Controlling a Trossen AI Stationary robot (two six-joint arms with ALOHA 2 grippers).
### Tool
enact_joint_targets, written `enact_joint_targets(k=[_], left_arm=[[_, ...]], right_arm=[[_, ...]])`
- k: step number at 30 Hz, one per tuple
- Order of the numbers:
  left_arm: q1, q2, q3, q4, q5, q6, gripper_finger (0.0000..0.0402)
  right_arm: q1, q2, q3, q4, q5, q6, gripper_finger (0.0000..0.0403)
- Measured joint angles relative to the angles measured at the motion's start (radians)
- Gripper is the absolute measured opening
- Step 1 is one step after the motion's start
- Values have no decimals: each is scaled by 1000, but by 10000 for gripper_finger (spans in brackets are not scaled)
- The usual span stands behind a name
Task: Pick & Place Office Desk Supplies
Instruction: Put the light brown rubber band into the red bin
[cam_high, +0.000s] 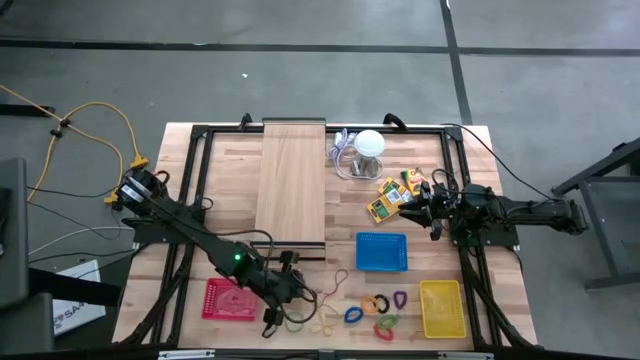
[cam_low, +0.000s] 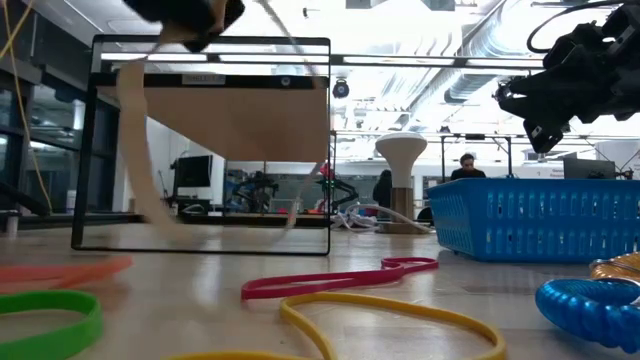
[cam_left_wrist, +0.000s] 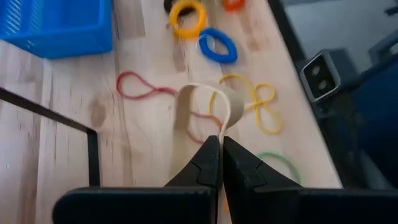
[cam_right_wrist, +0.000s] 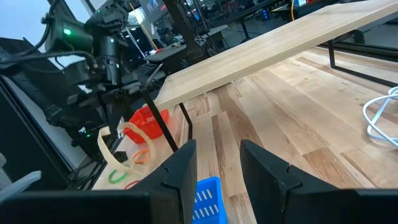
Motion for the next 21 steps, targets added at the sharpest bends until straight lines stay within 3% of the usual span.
enact_joint_targets(k=[5,21], left_arm=[[-1,-38,0,22,-42,29,1],[-2,-69,0,-7,-43,11,1]], right_arm=[[0,0,0,0,0,0,111],[0,0,0,0,0,0,111]])
